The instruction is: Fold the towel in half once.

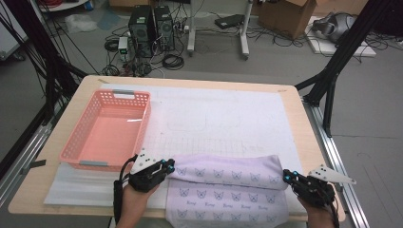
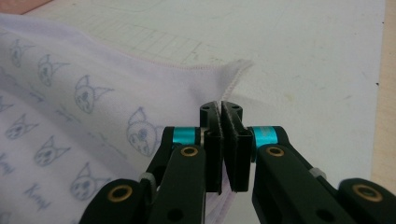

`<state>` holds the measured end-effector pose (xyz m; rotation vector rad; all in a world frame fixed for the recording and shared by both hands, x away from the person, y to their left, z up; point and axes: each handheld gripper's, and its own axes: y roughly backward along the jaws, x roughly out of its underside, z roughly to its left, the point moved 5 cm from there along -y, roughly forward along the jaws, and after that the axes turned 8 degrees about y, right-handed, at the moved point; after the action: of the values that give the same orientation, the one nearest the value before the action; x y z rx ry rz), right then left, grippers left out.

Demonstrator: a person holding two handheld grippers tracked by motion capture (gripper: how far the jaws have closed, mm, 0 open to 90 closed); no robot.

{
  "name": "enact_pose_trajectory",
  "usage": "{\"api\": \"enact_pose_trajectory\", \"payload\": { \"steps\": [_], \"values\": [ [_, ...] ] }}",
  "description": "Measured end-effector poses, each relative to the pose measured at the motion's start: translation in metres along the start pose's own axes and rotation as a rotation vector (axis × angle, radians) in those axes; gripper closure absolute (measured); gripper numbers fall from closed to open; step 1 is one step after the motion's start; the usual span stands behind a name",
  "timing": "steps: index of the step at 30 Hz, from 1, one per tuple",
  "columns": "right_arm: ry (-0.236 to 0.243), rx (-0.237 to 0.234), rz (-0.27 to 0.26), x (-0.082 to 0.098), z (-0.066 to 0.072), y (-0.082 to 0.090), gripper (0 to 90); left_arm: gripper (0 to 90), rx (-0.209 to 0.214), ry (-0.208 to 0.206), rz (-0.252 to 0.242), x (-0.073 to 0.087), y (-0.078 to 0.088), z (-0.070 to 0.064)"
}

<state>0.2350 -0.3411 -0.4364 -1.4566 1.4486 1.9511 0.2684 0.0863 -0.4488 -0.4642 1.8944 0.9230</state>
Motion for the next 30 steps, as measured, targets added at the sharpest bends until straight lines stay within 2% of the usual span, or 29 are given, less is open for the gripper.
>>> {"api": "enact_pose_trajectory", "payload": {
  "steps": [3, 8, 12, 14, 16, 17, 18, 19, 21, 24, 26, 30],
  "values": [
    [0.011, -0.015, -0.001, 0.005, 0.007, 0.010, 87.2, 85.3, 0.004, 0.008, -0.004, 0.007, 0.010, -0.008],
    [-0.009, -0.037, 0.016, 0.018, 0.014, 0.021, 87.2, 85.3, 0.010, 0.015, 0.003, 0.022, 0.026, -0.021],
    [-0.005, -0.050, 0.018, 0.023, 0.022, 0.032, 87.2, 85.3, 0.017, 0.014, 0.014, 0.032, 0.038, -0.030],
    [-0.012, -0.051, 0.038, 0.028, 0.026, 0.036, 87.3, 85.1, 0.025, 0.023, 0.035, 0.040, 0.040, -0.032],
    [-0.033, -0.074, 0.096, 0.036, 0.028, 0.034, 86.7, 83.4, 0.029, 0.030, 0.059, 0.046, 0.037, -0.031],
    [-0.031, -0.065, 0.111, 0.039, 0.028, 0.032, 82.1, 81.1, 0.027, 0.042, 0.068, 0.047, 0.035, -0.029],
    [-0.030, -0.039, 0.125, 0.043, 0.027, 0.030, 73.4, 75.7, 0.023, 0.057, 0.070, 0.048, 0.033, -0.026],
    [-0.034, -0.033, 0.130, 0.044, 0.026, 0.028, 70.3, 66.3, 0.013, 0.082, 0.064, 0.047, 0.032, -0.023],
    [-0.056, -0.021, 0.108, 0.044, 0.022, 0.027, 63.4, 52.8, -0.007, 0.112, 0.036, 0.043, 0.033, -0.016],
    [-0.083, 0.001, 0.065, 0.038, 0.017, 0.027, 56.8, 46.2, -0.026, 0.123, -0.005, 0.036, 0.032, -0.007],
    [-0.091, 0.008, 0.055, 0.035, 0.014, 0.023, 50.1, 43.3, -0.032, 0.138, 0.005, 0.035, 0.027, -0.002],
    [-0.092, -0.009, 0.089, 0.037, 0.013, 0.006, 44.0, 38.1, -0.025, 0.170, 0.062, 0.035, 0.011, 0.003]
  ]
}}
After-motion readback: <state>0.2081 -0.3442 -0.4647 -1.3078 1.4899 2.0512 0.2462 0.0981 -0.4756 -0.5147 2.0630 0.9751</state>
